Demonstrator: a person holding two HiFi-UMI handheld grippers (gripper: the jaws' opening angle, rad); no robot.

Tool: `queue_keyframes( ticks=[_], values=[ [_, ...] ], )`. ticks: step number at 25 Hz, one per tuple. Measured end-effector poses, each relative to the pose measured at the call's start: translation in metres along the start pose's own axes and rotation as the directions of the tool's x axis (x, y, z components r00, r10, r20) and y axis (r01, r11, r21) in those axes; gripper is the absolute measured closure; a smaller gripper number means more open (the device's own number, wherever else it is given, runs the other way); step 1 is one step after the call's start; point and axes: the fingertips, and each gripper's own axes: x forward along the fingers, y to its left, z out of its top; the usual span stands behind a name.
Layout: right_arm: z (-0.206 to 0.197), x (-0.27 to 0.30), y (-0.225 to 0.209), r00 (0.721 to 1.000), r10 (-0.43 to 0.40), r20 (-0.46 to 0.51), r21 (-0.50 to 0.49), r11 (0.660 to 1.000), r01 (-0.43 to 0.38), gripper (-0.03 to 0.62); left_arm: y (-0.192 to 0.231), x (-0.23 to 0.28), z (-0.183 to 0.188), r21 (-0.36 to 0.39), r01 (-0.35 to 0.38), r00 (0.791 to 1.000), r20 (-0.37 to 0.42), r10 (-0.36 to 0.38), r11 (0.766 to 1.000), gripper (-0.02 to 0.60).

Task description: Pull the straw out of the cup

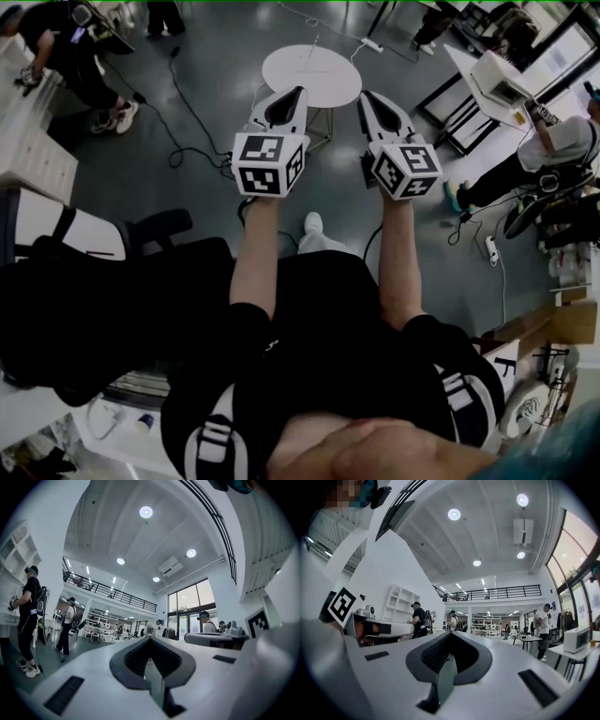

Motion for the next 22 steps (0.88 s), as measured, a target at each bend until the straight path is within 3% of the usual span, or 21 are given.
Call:
queue_keyframes(
  ticks=[6,11,22],
  values=[
    [0.006,0.014,-0.002,0.999,0.025,0.025,0.012,1.0,-0.025,0.577,0.008,0.003,0.004,0.015,-0.022,1.0,-0.001,0.022,1.0,0.575],
    [0.003,0.038,-0.01,0.998,0.052,0.023,0.005,0.999,-0.052,0.577,0.023,0.016,0.015,-0.01,-0.041,0.998,0.045,0.041,0.999,0.575],
    [-0.035,0.102,-0.05,0.998,0.06,-0.005,0.069,0.996,-0.059,0.577,0.063,0.073,-0.017,-0.037,-0.068,0.998,-0.015,0.068,0.997,0.575]
  ],
)
